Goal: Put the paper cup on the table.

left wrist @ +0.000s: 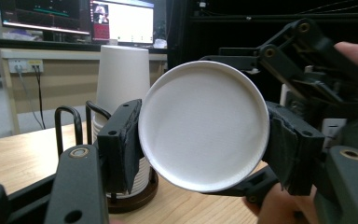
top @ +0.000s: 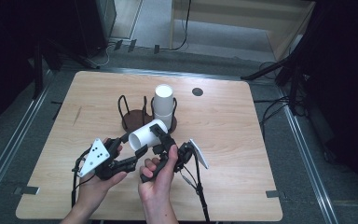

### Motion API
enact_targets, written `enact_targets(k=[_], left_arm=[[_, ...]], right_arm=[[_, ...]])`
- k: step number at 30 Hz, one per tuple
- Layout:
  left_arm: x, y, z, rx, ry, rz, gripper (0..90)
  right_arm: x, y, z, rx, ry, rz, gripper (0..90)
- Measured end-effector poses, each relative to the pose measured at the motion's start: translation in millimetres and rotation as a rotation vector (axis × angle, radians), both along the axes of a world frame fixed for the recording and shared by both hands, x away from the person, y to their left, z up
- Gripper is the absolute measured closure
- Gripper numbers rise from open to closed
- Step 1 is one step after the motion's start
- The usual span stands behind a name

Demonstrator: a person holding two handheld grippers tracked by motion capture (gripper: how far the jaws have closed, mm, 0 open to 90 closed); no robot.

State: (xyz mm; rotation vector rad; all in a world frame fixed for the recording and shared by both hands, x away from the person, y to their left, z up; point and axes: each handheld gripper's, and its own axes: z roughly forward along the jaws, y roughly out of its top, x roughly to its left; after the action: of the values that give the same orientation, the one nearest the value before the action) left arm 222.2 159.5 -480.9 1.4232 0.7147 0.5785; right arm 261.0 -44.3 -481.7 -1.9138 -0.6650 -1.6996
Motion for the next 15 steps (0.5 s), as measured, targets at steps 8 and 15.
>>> enact_targets(k=[8, 15], left_arm=[[-0.2, 0.3, -0.1, 0.012, -0.002, -0.001, 35.2], [-0.4, 0.7, -0.4, 0.023, -0.001, 0.000, 34.9]], right_arm=[[5.2, 3.1, -5.3, 0.061, 0.015, 0.014, 11.8], [6.0, 3.1, -6.7, 0.105, 0.007, 0.016, 20.4]])
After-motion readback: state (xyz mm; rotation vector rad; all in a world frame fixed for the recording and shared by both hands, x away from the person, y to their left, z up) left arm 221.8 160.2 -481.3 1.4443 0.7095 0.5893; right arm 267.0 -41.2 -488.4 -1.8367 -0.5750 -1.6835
